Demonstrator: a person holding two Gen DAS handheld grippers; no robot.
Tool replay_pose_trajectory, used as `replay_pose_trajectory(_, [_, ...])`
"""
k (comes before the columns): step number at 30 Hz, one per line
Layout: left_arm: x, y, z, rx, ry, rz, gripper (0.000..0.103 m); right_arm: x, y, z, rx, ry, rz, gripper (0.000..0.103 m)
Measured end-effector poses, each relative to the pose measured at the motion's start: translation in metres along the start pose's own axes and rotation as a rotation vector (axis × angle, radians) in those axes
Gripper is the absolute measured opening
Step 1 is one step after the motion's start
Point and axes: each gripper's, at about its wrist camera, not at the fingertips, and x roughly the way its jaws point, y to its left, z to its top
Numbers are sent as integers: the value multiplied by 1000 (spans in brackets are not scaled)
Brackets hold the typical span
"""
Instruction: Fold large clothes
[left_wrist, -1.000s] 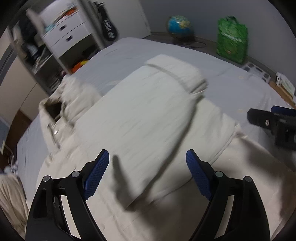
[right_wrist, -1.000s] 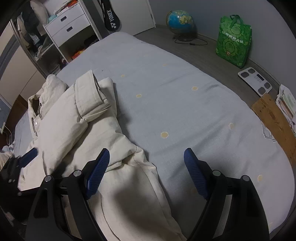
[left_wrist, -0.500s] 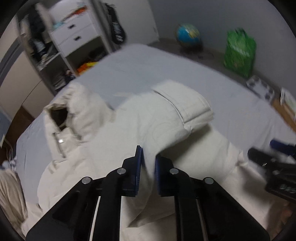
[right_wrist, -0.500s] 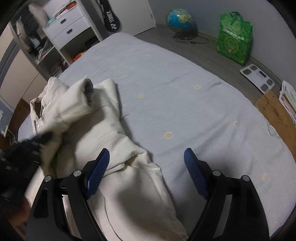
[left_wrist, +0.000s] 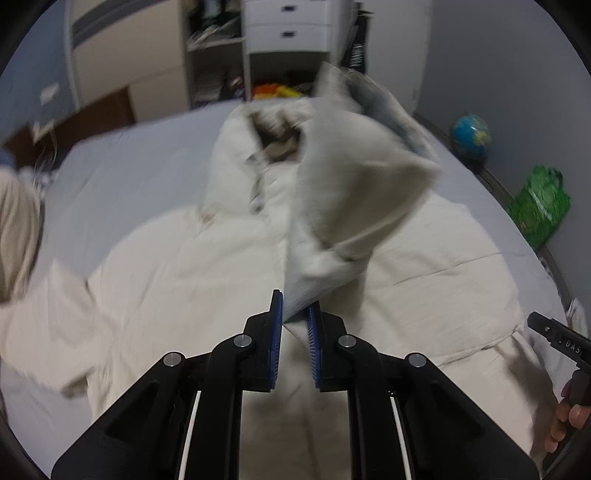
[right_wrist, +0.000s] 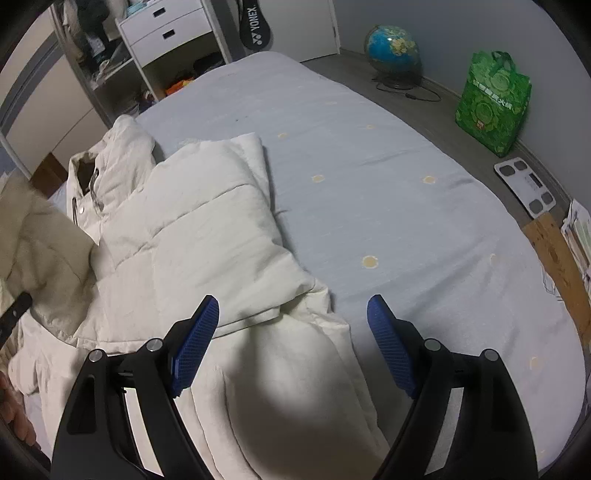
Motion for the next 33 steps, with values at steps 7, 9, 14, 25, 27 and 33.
replay_pose_trajectory(7, [24, 52, -31, -126, 154, 39, 37, 4, 6, -1, -24, 7, -18, 78])
replay_pose_trajectory(9, [26, 64, -39, -142, 168, 71, 56, 7, 8, -1, -36, 12, -26, 78])
replay_pose_trajectory(14, [16, 88, -48, -144, 185, 76, 73, 9, 13, -3, -63, 12, -40, 78])
replay_pose_trajectory(25, [-40, 163, -44, -220, 131, 134, 96, 1, 36, -10, -166, -7, 38, 78])
replay_pose_trajectory(27, [-46, 180, -44, -246, 131, 144, 96, -4, 41, -11, -196, -17, 69, 78])
replay_pose_trajectory(33, [-51, 245, -54, -374, 140, 201, 96, -15, 44, -14, -197, -32, 93, 78])
